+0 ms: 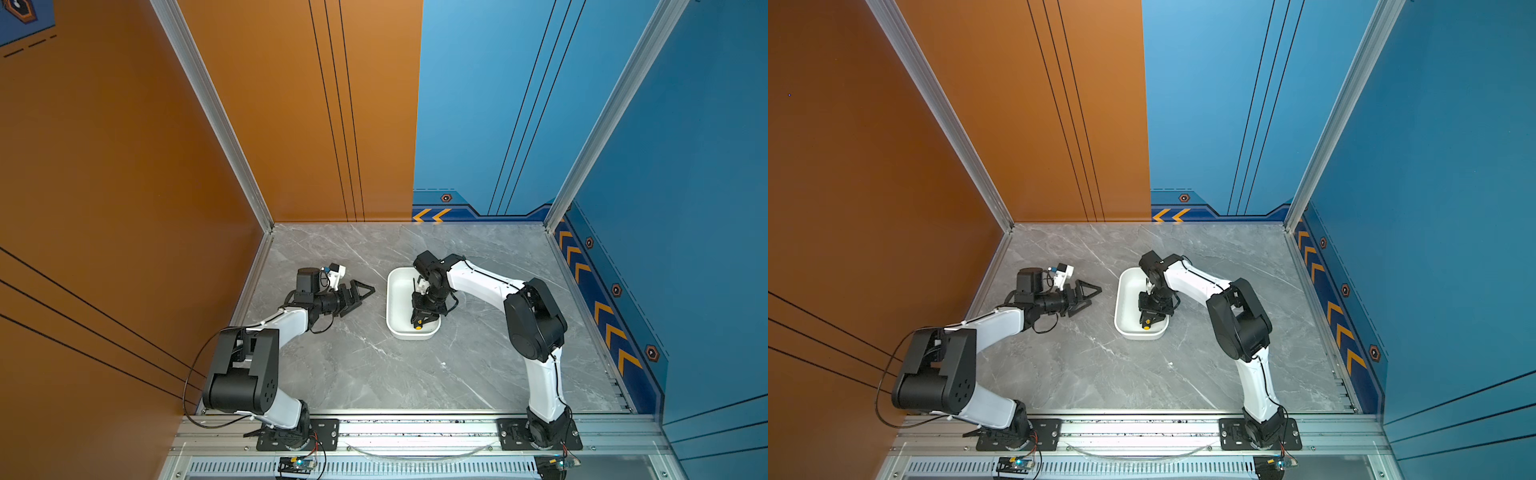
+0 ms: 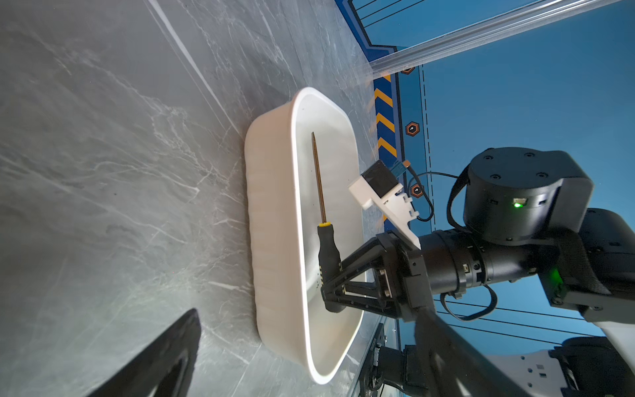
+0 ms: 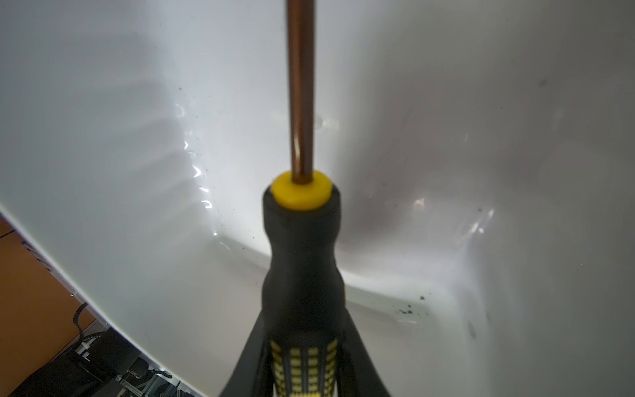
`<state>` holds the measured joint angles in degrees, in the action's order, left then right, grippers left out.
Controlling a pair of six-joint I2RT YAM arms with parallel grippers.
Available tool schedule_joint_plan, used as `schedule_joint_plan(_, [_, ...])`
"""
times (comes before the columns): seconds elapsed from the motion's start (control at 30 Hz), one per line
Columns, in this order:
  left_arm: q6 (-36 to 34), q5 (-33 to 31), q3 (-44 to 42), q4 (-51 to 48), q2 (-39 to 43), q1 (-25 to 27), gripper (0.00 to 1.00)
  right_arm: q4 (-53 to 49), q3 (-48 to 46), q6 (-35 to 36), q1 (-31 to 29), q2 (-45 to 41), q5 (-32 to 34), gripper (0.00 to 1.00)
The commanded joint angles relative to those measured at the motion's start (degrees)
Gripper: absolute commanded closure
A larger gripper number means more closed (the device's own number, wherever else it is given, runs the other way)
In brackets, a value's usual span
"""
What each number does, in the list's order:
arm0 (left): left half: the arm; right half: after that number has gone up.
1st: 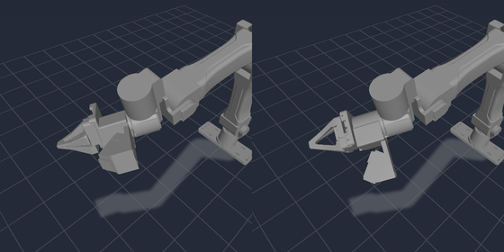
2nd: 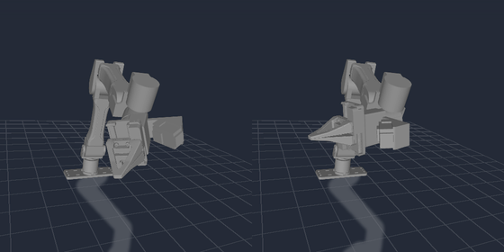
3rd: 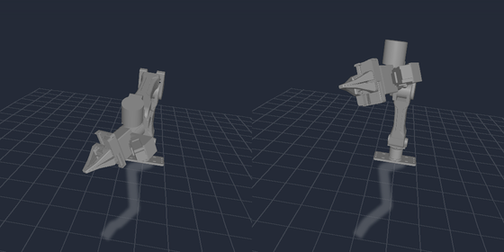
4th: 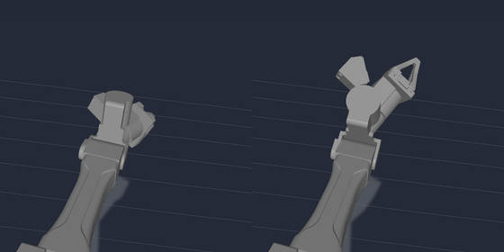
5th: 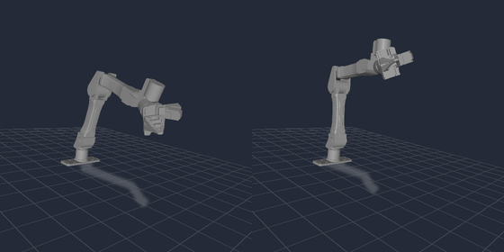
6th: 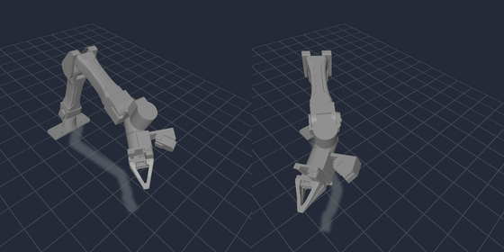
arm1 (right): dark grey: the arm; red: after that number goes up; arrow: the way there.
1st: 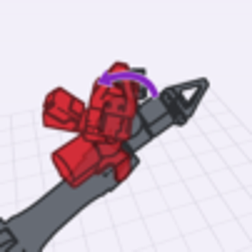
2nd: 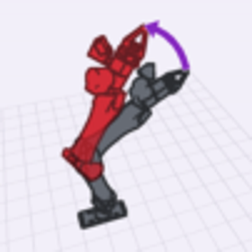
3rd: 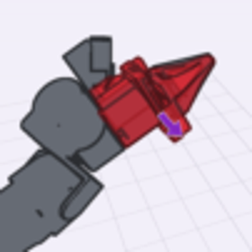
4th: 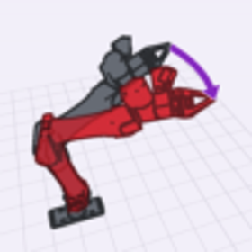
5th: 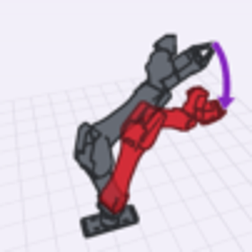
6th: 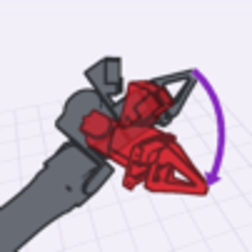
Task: Put the screwdriver in the bin
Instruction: 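Lay the screwdriver down in the bin and open the right gripper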
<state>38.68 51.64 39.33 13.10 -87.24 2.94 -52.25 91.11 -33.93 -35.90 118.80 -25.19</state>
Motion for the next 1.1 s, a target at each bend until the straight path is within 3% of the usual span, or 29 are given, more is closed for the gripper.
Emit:
schedule_joint_plan(0.0, [-0.1,0.4,-1.0,1.0,-0.9,-0.5,0.02,-0.5,1.1,0.7,-0.5,1.9,1.8,1.0])
schedule_joint_plan(0.77, [-0.3,0.4,-1.2,1.0,-1.3,-0.5,0.02,-1.8,3.7,0.0,-1.2,5.4,5.4,1.0])
schedule_joint_plan(1.07, [-0.4,0.2,-1.3,1.0,-1.6,-0.5,0.02,-1.8,4.1,0.2,-1.3,5.7,5.8,0.8])
